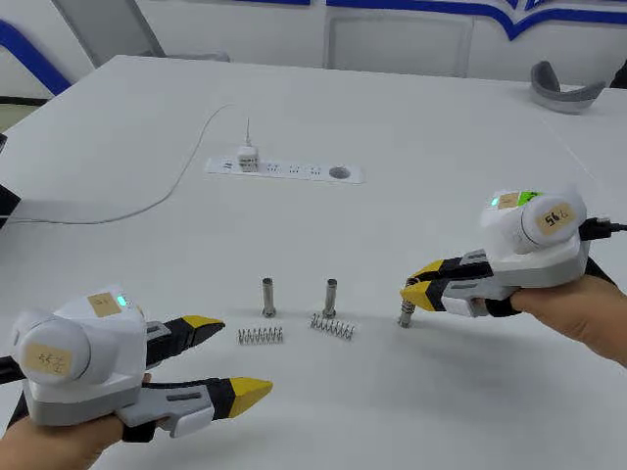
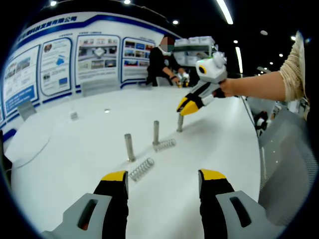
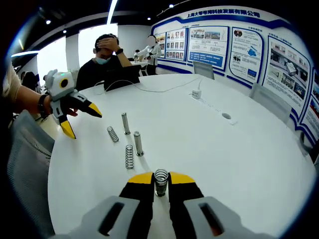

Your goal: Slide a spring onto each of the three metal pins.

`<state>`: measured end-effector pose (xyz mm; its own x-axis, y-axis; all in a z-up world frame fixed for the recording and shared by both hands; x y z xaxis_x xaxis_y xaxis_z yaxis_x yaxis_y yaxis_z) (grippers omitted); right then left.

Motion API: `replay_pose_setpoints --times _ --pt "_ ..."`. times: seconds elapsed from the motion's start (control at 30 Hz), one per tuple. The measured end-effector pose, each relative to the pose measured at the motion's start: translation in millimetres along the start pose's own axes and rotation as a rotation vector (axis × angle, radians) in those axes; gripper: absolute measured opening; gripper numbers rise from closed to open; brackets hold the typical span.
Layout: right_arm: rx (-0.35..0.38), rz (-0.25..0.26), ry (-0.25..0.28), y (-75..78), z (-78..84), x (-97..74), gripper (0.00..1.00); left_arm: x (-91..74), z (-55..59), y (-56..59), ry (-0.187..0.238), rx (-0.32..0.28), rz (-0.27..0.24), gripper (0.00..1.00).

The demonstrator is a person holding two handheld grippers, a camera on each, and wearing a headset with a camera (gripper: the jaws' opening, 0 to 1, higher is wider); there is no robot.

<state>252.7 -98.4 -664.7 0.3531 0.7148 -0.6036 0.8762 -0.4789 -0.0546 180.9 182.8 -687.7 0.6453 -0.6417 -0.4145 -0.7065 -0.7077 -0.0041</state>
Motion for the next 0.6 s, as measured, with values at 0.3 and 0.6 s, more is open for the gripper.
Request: replay_pose_setpoints --times 0.3,0.6 --pt "0.01 0.007 -0.006 0.6 7.6 3.9 0.12 0.5 1.5 1.2 -0.002 -0.004 0.002 0.57" --pt "0.013 0.012 -0.026 1.4 11.4 6.3 0.12 1.5 2.7 2.4 -0.001 -0.009 0.004 0.57"
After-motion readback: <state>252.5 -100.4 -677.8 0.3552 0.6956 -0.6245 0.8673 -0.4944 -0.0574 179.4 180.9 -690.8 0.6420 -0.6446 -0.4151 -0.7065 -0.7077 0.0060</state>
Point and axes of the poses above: the centre of the closed fingertips' face, and the gripper's own axes: x roughly forward along the fingers, y roughly to its right, z roughly out of its underside, the point moved 8 cm from there along -x, roughly backward along the fingers, and after that the axes turned 10 degrees about -z, right-handed, at the moved point
